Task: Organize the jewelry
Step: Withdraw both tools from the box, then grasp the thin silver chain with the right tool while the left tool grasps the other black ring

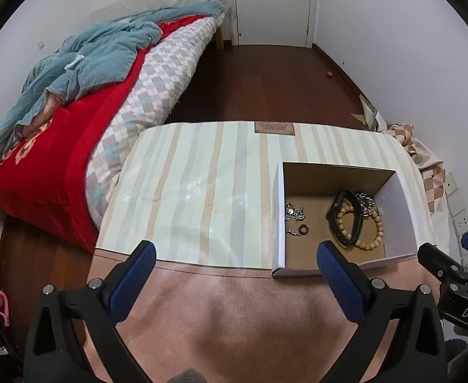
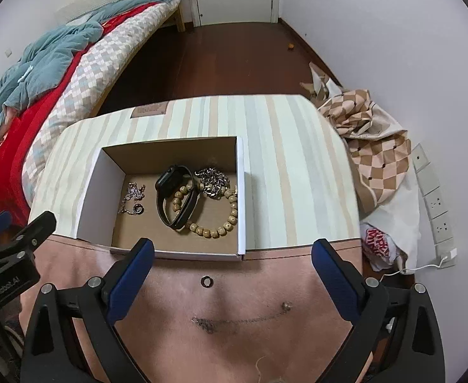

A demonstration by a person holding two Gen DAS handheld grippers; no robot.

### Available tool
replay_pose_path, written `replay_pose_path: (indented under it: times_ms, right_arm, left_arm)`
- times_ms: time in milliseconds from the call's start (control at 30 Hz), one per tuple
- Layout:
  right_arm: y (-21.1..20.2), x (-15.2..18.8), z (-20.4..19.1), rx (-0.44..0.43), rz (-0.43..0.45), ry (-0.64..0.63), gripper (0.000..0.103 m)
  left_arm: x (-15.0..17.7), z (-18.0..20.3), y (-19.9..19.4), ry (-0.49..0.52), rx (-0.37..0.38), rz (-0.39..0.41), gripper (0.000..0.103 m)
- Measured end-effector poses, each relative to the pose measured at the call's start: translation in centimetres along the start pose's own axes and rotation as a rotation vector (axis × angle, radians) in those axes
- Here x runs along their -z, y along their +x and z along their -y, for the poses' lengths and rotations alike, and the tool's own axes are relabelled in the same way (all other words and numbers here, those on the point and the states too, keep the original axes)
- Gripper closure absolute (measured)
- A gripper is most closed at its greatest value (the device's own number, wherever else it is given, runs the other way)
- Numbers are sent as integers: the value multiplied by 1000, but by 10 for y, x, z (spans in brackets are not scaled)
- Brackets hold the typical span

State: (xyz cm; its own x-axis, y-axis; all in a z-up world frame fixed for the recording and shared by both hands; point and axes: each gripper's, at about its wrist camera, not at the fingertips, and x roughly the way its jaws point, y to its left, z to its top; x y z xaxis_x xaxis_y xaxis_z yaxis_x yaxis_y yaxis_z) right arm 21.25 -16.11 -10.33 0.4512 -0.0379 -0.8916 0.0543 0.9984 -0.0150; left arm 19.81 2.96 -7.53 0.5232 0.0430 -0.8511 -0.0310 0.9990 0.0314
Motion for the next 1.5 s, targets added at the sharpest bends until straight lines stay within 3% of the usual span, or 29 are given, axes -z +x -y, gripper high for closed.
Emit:
replay_pose_path:
  times_ms: [267,533,667,867,933,1000,1200,1267,1333,1433,1467,1500]
  right_arm:
    - [-40,8,0,28,70,-13,3]
    - [-73,23,6,-15,111,21,3]
    - [-58,48,30,-22,84,95,3]
    - [7,96,84,-31,-33,238,4]
    - [25,105,94,-23,-39,253,11]
    - [41,108,99,-30,-48,250,33]
    - [65,104,86,-32,4,169,40]
    - [67,101,76,-11,22,128,41]
    - [68,101,68,31,34,89,48]
    - [66,103,63,72,61,64,84]
    - [66,103,66,72,62,72,91]
    - [65,103,71,62,62,97,91]
  left_arm:
    - [9,3,-40,30,8,52,0]
    - [32,5,-56,19,12,51,0]
    - [53,12,-32,22,-29,3,0]
    - [79,33,18,36,-86,-72,0]
    - [84,42,31,54,-96,-84,0]
    - [86,50,44,69,-103,-98,0]
    - [81,59,61,86,-101,-123,0]
    - [78,60,63,91,-99,-124,0]
    - [76,63,65,94,-88,-127,0]
    - [72,71,67,98,-57,-133,0]
    - [71,75,67,102,-42,-132,0]
    - [71,79,67,106,-30,-132,0]
